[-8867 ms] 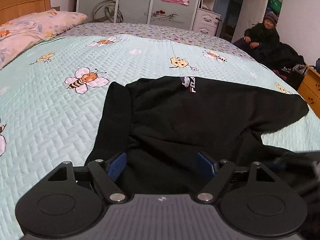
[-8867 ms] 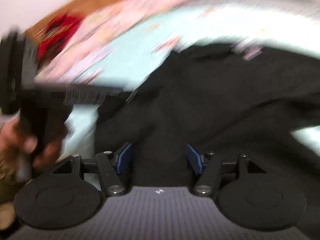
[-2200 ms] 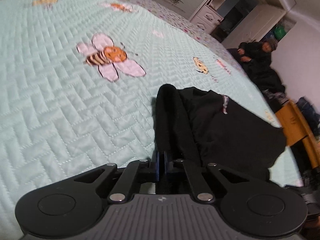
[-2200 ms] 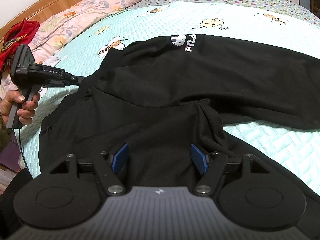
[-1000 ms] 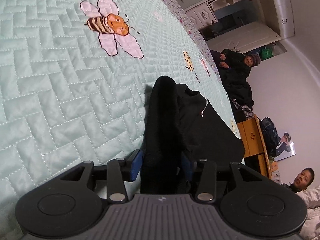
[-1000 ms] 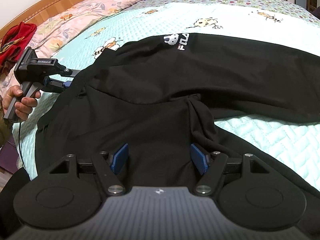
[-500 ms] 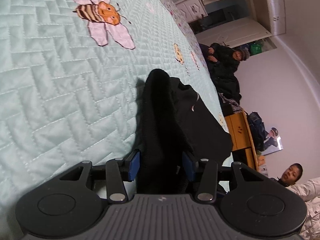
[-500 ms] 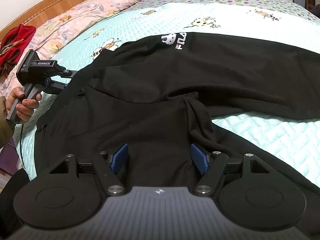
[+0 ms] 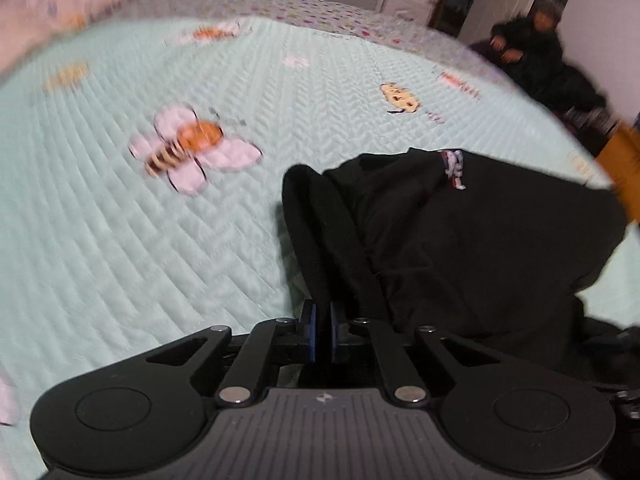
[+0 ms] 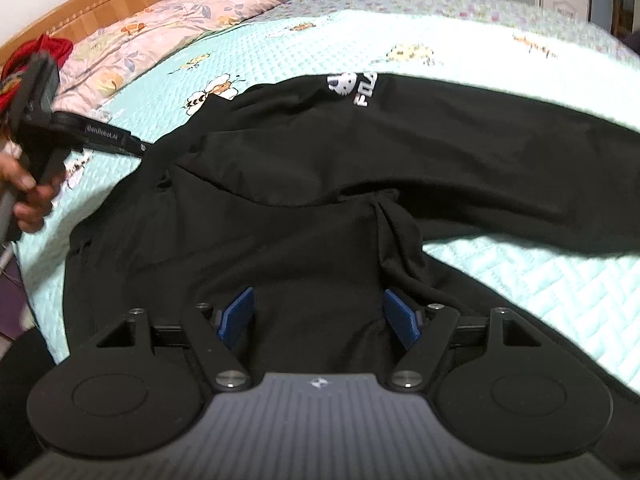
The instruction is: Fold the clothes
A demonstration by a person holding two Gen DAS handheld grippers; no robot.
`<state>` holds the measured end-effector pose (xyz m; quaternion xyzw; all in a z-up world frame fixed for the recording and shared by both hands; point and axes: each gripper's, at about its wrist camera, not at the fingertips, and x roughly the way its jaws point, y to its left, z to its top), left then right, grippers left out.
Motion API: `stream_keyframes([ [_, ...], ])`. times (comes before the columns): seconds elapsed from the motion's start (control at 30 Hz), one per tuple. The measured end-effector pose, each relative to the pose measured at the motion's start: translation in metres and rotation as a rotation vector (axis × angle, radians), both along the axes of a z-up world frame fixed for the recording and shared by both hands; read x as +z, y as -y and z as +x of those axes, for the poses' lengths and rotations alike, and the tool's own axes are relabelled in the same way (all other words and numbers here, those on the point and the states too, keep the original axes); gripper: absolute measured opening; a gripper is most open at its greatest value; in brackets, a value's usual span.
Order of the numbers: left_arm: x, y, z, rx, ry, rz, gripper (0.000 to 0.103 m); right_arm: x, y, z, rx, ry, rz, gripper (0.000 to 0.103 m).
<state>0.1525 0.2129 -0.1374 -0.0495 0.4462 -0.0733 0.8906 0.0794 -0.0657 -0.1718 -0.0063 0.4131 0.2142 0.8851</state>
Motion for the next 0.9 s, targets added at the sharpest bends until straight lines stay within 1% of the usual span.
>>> stream_keyframes([
  [0.07,0.005,0.002,0.004,0.023,-0.007,0.136,0.006,0.003,-0.001,-0.003,0.001,0.029,-0.025,0.073],
  [0.1,-0.001,-0.005,0.010,0.070,-0.043,0.196,0.000,0.005,-0.001,-0.006,0.002,0.045,-0.036,0.073],
  [0.13,-0.008,-0.012,0.015,0.115,-0.077,0.253,0.000,0.007,0.000,-0.008,0.001,0.059,-0.042,0.073],
  [0.17,-0.013,-0.023,0.017,0.158,-0.103,0.294,0.000,0.009,0.001,-0.009,0.000,0.067,-0.045,0.073],
  [0.2,-0.018,-0.033,0.018,0.189,-0.128,0.317,0.000,0.009,0.002,-0.011,-0.001,0.074,-0.051,0.073],
  [0.23,-0.018,-0.043,0.015,0.173,-0.143,0.256,0.000,0.009,0.004,-0.013,-0.004,0.080,-0.059,0.073],
  [0.27,-0.016,-0.048,0.011,0.160,-0.141,0.210,0.000,0.008,0.007,-0.014,-0.007,0.085,-0.068,0.073],
  [0.33,-0.012,-0.046,0.004,0.154,-0.139,0.197,0.000,0.006,0.013,-0.016,-0.016,0.088,-0.072,0.073],
  [0.43,-0.007,-0.050,-0.005,0.145,-0.118,0.042,0.001,0.003,0.032,-0.015,-0.062,0.068,0.047,0.073],
  [0.47,-0.007,-0.051,-0.007,0.151,-0.113,0.000,0.007,0.004,0.037,-0.015,-0.071,0.065,0.084,0.073],
  [0.53,-0.009,-0.056,-0.007,0.155,-0.116,-0.057,0.009,0.005,0.043,-0.016,-0.082,0.061,0.101,0.074],
  [0.57,-0.011,-0.058,-0.007,0.158,-0.118,-0.083,0.013,0.007,0.044,-0.017,-0.085,0.058,0.097,0.074],
  [0.6,-0.014,-0.057,-0.008,0.165,-0.120,-0.097,0.022,0.007,0.046,-0.018,-0.089,0.055,0.098,0.074],
  [0.7,-0.021,-0.058,-0.006,0.177,-0.114,-0.143,0.030,0.009,0.053,-0.018,-0.100,0.033,0.134,0.074],
  [0.77,-0.024,-0.061,-0.003,0.177,-0.102,-0.177,0.035,0.012,0.056,-0.019,-0.102,0.039,0.138,0.074],
  [0.83,-0.025,-0.064,-0.001,0.179,-0.099,-0.204,0.037,0.015,0.060,-0.020,-0.107,0.045,0.136,0.074],
  [0.9,-0.027,-0.066,0.003,0.171,-0.093,-0.227,0.044,0.017,0.063,-0.020,-0.125,0.042,0.128,0.075],
])
